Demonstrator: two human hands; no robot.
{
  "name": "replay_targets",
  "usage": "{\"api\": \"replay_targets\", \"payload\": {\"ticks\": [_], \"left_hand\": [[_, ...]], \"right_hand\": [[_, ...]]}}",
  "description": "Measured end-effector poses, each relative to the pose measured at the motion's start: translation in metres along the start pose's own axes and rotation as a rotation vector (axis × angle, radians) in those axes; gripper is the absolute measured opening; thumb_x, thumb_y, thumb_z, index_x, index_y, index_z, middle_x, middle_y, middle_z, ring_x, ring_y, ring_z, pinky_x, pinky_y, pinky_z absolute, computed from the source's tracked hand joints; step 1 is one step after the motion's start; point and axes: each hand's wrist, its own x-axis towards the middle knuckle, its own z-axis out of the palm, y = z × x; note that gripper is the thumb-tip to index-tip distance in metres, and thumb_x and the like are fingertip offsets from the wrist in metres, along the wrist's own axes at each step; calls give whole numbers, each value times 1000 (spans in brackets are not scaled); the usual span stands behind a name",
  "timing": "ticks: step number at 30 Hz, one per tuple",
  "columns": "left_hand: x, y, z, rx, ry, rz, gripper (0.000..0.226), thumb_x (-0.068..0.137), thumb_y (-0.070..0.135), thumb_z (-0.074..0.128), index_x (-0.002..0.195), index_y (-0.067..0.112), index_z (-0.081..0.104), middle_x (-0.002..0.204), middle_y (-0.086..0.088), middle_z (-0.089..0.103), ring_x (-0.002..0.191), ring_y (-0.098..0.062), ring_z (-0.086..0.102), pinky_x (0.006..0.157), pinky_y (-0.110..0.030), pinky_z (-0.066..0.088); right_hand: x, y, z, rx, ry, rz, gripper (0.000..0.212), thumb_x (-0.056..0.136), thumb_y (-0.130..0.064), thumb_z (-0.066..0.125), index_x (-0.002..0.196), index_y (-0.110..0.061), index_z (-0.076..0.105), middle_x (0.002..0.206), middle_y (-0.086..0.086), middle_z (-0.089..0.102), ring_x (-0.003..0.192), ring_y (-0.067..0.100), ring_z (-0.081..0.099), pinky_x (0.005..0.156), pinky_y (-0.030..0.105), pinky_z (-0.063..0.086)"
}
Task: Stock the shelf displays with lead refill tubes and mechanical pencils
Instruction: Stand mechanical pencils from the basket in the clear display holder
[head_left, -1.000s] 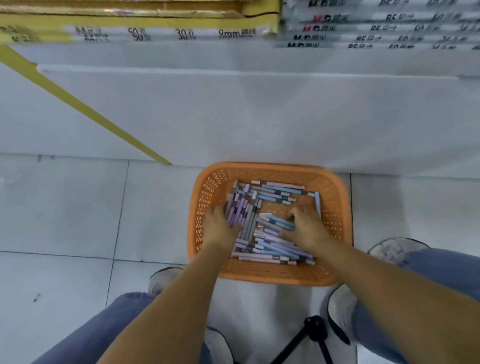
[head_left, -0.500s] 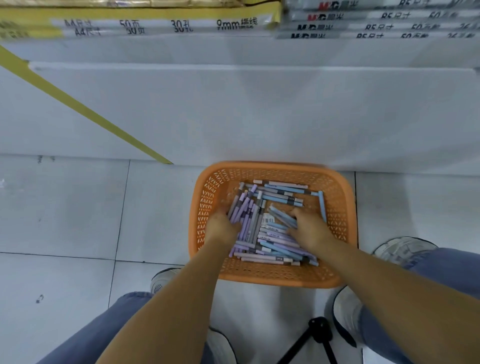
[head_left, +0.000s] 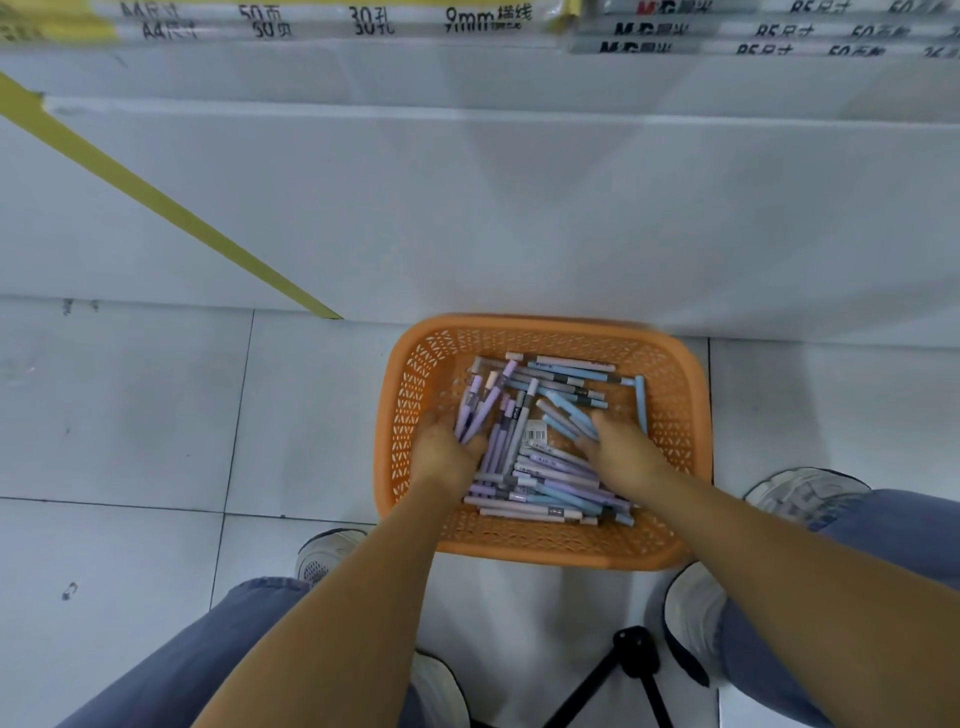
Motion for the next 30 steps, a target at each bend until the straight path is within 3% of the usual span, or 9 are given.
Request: {"api": "replay_targets", "payload": {"ticks": [3, 6, 9, 14, 18, 21, 25, 27, 30], "left_hand": [[-6, 0, -11, -14, -49, 64, 17, 98, 15, 54, 114, 9, 56, 95, -8, 65, 88, -26, 62, 70, -32, 51], [-17, 14, -23, -115, -29, 127, 7, 99, 16, 52, 104, 13, 56, 79, -1, 63, 71, -16, 57, 57, -26, 46], [-37, 39, -31, -323, -99, 198, 8, 101, 19, 53, 97, 22, 59, 63, 8, 60, 59, -10, 54, 59, -30, 49], [-89, 85, -48, -510, -221, 338, 16, 90, 46, 67, 82, 33, 70, 64, 12, 63, 61, -9, 58, 61, -21, 51], [-134, 116, -65, -501, -275, 416, 37, 85, 52, 70, 116, 31, 69, 100, 2, 76, 100, -12, 71, 92, -39, 58], [-165, 138, -84, -501, -230, 513, 40, 91, 39, 70, 126, 22, 63, 101, 10, 77, 99, -6, 70, 86, -26, 57], [-212, 170, -110, -442, -235, 650, 41, 97, 29, 63, 137, 24, 55, 111, 0, 71, 93, -15, 66, 91, -42, 55], [-232, 186, -122, -448, -248, 708, 36, 98, 27, 62, 133, 25, 58, 115, 2, 73, 97, -12, 70, 86, -31, 56], [-257, 211, -139, -473, -277, 715, 24, 97, 28, 62, 120, 24, 66, 99, 7, 77, 81, -6, 69, 79, -33, 53]], "right_hand": [[-8, -9, -10, 178, 28, 42, 10, 102, -26, 45, 99, -16, 45, 78, 4, 53, 63, 14, 50, 50, 28, 34], [-20, -29, -27, 389, 73, 39, 11, 102, -24, 45, 107, -16, 50, 83, 0, 60, 64, 11, 54, 49, 21, 40], [-43, -52, -47, 622, 78, -23, 12, 103, -21, 43, 115, -23, 47, 87, -5, 62, 71, 8, 57, 53, 15, 43], [-95, -89, -79, 948, 195, -154, 22, 100, -18, 50, 120, -13, 59, 104, 7, 69, 99, 23, 65, 87, 39, 54], [-139, -111, -105, 1227, 270, -296, 16, 99, -16, 52, 101, -20, 68, 94, 0, 75, 84, 15, 72, 65, 31, 58], [-171, -124, -123, 1221, 330, -396, 19, 99, -19, 53, 101, -22, 72, 97, 1, 76, 89, 20, 72, 70, 37, 56], [-210, -140, -152, 1048, 408, -508, 17, 99, -25, 53, 105, -24, 68, 93, 1, 75, 86, 18, 71, 75, 37, 57], [-229, -145, -172, 977, 411, -569, 17, 99, -27, 52, 107, -23, 66, 92, 0, 75, 85, 16, 71, 75, 34, 56], [-256, -152, -205, 894, 367, -660, 19, 99, -32, 50, 109, -27, 65, 98, -2, 75, 89, 15, 70, 74, 30, 57]]}}
